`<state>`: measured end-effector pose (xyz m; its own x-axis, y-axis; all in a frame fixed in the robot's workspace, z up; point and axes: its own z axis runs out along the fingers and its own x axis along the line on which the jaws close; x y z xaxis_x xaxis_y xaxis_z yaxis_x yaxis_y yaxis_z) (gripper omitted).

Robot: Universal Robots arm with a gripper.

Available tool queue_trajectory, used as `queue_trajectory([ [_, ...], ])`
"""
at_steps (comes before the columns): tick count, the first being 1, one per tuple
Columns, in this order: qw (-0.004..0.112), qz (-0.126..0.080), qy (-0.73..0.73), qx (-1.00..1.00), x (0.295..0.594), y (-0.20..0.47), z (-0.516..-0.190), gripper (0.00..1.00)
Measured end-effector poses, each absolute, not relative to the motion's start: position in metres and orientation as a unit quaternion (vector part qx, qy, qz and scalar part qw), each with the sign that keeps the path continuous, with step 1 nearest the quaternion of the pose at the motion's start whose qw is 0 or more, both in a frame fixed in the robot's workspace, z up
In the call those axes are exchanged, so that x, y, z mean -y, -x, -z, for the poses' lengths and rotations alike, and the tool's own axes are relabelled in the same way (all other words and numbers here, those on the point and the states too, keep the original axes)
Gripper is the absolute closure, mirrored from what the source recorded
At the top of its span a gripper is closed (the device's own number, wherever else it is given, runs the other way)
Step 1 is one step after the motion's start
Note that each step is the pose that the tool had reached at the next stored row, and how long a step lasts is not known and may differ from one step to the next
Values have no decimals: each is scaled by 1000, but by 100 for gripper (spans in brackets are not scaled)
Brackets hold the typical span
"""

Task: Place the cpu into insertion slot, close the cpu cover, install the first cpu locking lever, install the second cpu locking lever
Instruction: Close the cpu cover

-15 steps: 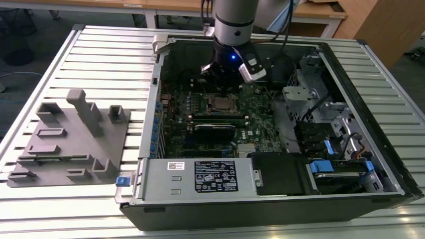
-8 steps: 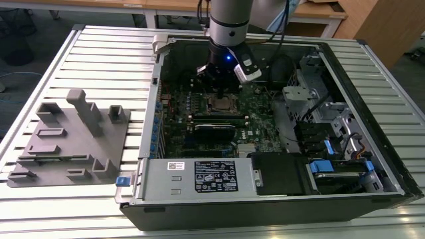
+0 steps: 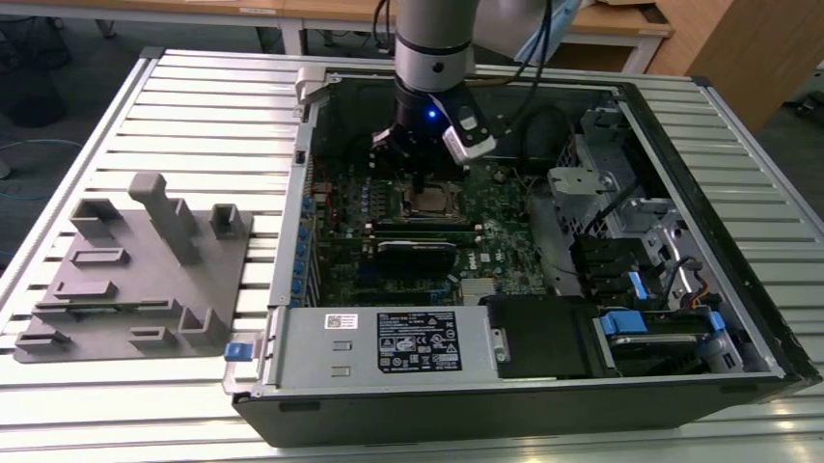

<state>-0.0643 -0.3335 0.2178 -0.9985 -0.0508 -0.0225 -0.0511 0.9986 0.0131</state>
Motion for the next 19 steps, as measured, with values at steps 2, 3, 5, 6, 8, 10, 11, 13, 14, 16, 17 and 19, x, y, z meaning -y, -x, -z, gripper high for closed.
queue_trajectory([
  [2, 11, -6, 26, -1000, 334, 67, -217, 90],
  [3, 11, -6, 26, -1000, 334, 68, -216, 90],
  [5, 11, -5, 25, -1000, 333, 69, -215, 90],
  [6, 11, -5, 25, -1000, 333, 70, -215, 90],
  [8, 11, -5, 26, -1000, 334, 70, -214, 90],
  [10, 11, -5, 26, -1000, 334, 70, -213, 90],
  [11, 11, -5, 26, -1000, 334, 70, -213, 90],
  [13, 11, -5, 26, -1000, 334, 70, -213, 90],
  [14, 11, -5, 25, -1000, 334, 70, -213, 90],
  [16, 11, -5, 25, -1000, 335, 70, -213, 90],
  [17, 11, -5, 25, -1000, 335, 70, -213, 90],
  [19, 11, -5, 25, -1000, 335, 70, -212, 90],
])
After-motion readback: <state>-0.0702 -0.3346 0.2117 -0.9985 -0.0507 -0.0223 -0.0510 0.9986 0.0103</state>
